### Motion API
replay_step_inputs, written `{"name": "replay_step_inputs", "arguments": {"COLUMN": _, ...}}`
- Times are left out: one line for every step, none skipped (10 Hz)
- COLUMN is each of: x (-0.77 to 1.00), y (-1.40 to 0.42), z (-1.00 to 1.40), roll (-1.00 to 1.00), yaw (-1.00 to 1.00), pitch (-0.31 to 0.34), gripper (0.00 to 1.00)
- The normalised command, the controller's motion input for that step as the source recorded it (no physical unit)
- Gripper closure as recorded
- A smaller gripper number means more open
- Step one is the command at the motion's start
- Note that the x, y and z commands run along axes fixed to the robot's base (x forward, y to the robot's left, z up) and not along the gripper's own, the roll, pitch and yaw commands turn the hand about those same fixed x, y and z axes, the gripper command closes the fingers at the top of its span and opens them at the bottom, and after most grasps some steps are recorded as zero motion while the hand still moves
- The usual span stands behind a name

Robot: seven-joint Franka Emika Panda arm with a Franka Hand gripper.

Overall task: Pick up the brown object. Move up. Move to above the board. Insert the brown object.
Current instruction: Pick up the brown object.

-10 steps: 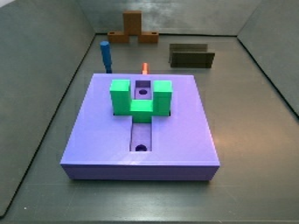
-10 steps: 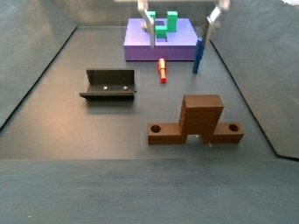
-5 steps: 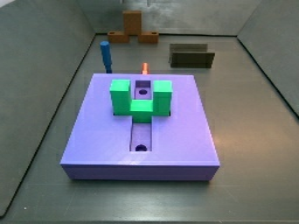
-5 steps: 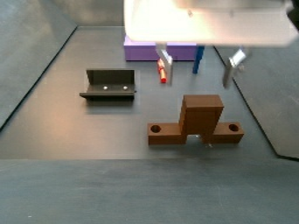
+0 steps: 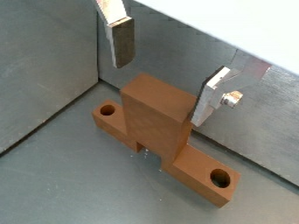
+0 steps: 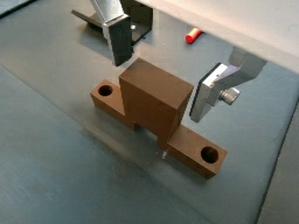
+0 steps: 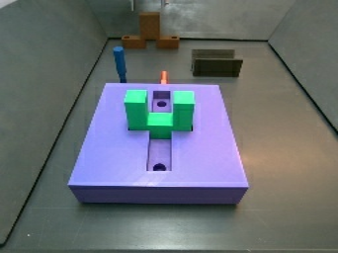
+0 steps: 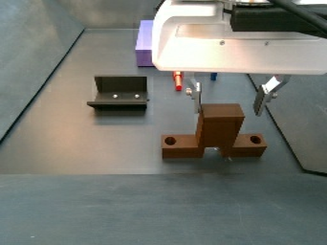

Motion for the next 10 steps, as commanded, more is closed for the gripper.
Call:
{"name": "replay_step_inputs", "arguments": {"x": 0.08, "y": 0.00, "z": -0.03, "roll": -0.10, "yaw": 0.17, "pitch": 0.000, "gripper": 0.00}}
{"name": "replay_step_inputs", "arguments": {"x": 0.10, "y": 0.00, "z": 0.00, "roll": -0.07, "yaw": 0.15, "pitch": 0.000, "gripper": 0.00}}
{"name": "replay_step_inputs", "arguments": {"x": 0.04, "y": 0.00, "z": -0.06, "roll": -0.06, "yaw": 0.12, "pitch": 0.000, "gripper": 0.00}}
{"name": "replay_step_inputs", "arguments": {"x": 0.01, "y": -0.03, "z": -0.09, "roll": -0.06, "yaw": 0.08, "pitch": 0.000, "gripper": 0.00}}
{"name": "replay_step_inputs", "arguments": {"x": 0.00, "y": -0.04, "z": -0.18, "roll": -0.10, "yaw": 0.08, "pitch": 0.000, "gripper": 0.00}}
{"name": "replay_step_inputs", "arguments": {"x": 0.00, "y": 0.00, "z": -0.28, "roll": -0.12, "yaw": 0.08, "pitch": -0.010, "gripper": 0.00}}
{"name": "replay_step_inputs", "arguments": {"x": 0.00, "y": 0.00, "z": -0.29, "roll": -0.12, "yaw": 0.13, "pitch": -0.021, "gripper": 0.00}}
{"name": "replay_step_inputs", "arguments": {"x": 0.00, "y": 0.00, "z": -0.26, "roll": -0.07, "yaw": 0.23, "pitch": -0.034, "gripper": 0.00}}
{"name": "replay_step_inputs", "arguments": {"x": 0.00, "y": 0.00, "z": -0.25, "roll": -0.06, "yaw": 0.27, "pitch": -0.037, "gripper": 0.00}}
{"name": "replay_step_inputs", "arguments": {"x": 0.00, "y": 0.00, "z": -0.26, "roll": -0.03, "yaw": 0.29, "pitch": -0.046, "gripper": 0.00}}
